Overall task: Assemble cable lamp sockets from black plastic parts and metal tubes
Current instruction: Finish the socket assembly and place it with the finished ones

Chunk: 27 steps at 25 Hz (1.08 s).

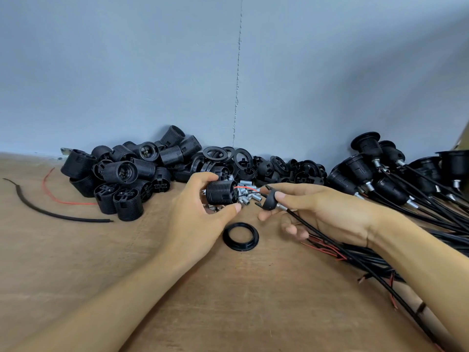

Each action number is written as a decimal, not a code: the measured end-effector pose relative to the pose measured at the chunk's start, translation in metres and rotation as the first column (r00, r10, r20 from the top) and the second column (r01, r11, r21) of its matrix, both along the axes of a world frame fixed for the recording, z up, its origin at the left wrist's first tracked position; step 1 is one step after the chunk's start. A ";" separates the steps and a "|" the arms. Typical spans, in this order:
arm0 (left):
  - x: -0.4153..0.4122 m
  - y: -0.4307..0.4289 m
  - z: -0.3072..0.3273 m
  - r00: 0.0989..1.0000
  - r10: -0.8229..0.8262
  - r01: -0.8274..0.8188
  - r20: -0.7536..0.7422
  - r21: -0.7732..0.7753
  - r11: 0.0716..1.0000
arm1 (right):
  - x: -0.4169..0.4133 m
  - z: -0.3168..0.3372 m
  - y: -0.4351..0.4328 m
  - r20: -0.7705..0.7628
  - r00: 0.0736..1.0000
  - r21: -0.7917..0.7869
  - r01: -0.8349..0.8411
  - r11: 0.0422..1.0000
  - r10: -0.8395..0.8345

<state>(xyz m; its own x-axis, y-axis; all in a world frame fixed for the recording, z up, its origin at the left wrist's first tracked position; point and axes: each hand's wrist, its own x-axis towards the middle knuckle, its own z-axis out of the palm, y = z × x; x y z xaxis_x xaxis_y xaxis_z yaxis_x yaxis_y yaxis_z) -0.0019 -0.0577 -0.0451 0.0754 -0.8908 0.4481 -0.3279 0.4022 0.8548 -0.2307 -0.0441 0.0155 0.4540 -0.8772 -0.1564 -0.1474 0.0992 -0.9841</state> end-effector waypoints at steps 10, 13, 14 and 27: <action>-0.003 0.007 0.001 0.990 -0.005 0.016 0.139 -0.075 0.997 | 0.011 -0.009 0.002 0.038 0.999 0.014 -0.010 1.000 0.010; -0.005 0.008 0.001 0.979 -0.006 0.022 0.205 -0.077 0.997 | 0.014 -0.013 0.002 0.050 0.998 -0.008 0.049 0.999 -0.049; -0.005 0.008 0.001 0.977 -0.014 0.028 0.215 -0.063 0.998 | 0.014 -0.014 0.002 0.061 0.996 -0.007 0.061 0.998 -0.061; -0.011 0.017 0.006 0.965 -0.042 0.085 0.258 -0.158 0.984 | 0.019 -0.014 0.006 0.194 0.979 0.063 0.049 0.997 -0.060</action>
